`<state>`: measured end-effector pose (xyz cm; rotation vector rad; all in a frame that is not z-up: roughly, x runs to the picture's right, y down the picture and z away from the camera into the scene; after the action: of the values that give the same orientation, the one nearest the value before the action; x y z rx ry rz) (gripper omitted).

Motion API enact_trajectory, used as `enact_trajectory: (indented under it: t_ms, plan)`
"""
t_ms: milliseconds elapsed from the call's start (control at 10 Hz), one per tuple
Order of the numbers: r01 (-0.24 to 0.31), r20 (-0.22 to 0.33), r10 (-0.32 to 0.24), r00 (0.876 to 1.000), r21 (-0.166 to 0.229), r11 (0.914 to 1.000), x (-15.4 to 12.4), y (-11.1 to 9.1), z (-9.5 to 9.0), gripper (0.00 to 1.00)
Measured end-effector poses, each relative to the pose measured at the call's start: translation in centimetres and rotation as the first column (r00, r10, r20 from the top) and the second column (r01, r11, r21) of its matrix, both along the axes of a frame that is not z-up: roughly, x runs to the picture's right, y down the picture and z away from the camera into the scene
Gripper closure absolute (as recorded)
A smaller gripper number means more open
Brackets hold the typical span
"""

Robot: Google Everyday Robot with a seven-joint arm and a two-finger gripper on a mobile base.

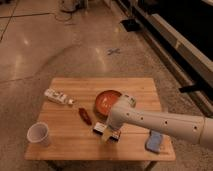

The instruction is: Place the eraser on the white sponge

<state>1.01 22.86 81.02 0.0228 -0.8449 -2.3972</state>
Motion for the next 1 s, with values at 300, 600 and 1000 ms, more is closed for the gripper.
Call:
enact_trajectory:
  t_ms: [300,600,1000]
  plan:
    - [0.021,-0.01,-0.021,1.0,-0.011,0.9997,-0.4,0.5,0.2,0.66]
    - [0.028,-0.04,-0.029,0.999,-0.033,0.9991,0.7,0.1,-0.3,0.93]
    - [-0.009,-0.133,0.005,0.991,-0.034,0.9994,6.7,-2.6,0.1,0.94]
